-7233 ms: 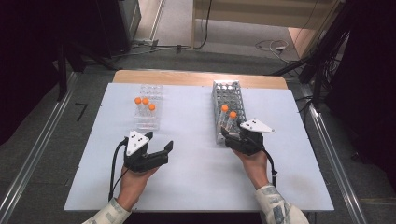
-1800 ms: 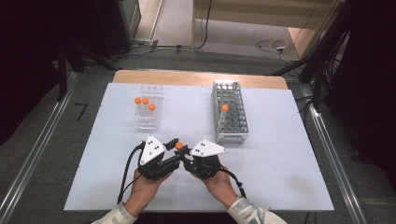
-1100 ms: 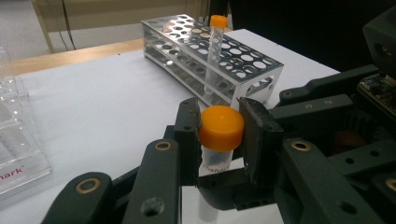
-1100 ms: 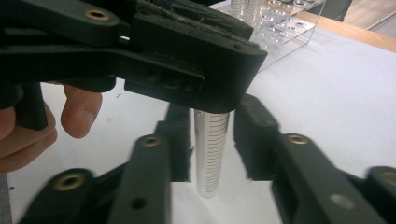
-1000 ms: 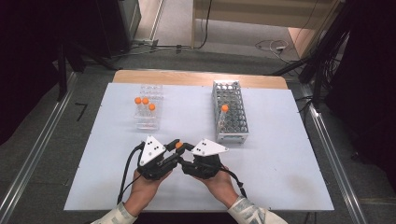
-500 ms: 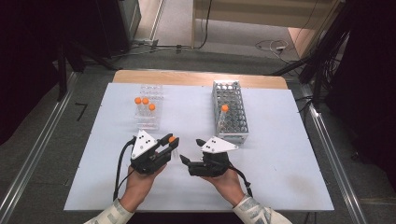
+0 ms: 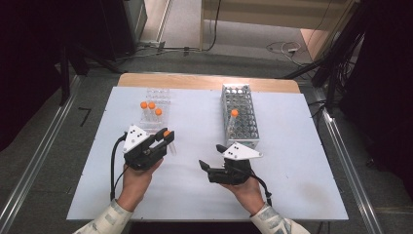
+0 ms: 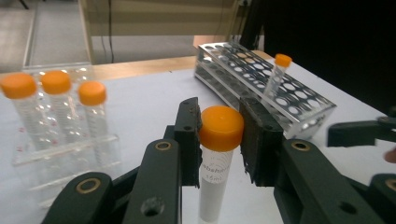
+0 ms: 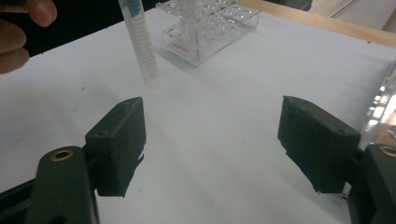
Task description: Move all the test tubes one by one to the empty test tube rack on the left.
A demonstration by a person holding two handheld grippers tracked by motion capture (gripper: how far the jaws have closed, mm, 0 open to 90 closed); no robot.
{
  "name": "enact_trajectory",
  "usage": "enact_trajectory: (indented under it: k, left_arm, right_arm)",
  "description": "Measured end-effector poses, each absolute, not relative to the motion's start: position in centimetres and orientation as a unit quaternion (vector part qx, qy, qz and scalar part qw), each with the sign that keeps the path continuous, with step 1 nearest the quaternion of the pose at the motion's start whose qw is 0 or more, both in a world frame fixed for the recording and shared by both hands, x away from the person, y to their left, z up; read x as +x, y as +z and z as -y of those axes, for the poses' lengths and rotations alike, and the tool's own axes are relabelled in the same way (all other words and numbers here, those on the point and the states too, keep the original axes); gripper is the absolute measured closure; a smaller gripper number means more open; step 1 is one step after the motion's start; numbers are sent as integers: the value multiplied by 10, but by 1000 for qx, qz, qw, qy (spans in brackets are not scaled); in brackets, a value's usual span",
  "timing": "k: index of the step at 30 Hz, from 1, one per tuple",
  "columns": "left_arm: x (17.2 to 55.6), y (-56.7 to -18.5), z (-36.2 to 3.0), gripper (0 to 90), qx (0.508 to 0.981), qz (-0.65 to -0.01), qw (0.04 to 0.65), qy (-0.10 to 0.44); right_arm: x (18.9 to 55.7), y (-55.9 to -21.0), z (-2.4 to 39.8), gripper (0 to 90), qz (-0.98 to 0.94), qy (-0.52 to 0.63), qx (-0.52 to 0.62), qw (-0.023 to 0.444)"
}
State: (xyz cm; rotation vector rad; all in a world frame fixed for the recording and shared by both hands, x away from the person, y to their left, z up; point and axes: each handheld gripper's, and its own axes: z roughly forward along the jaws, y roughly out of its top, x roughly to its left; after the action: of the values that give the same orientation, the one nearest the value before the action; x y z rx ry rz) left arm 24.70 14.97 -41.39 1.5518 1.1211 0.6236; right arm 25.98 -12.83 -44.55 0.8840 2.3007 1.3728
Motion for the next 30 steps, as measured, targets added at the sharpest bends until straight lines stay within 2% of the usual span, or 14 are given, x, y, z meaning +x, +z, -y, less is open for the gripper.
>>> enact_trajectory:
  k: [14,30]
  left_arm:
    - [275,-394,-180,696,622,-505,518,300]
    - [302,-385,-194,696,602,-530,503,322]
  right_arm:
    - [258,-441,162,225,-792,481,334,172]
    - [260,-441,169,224,-789,480,342,175]
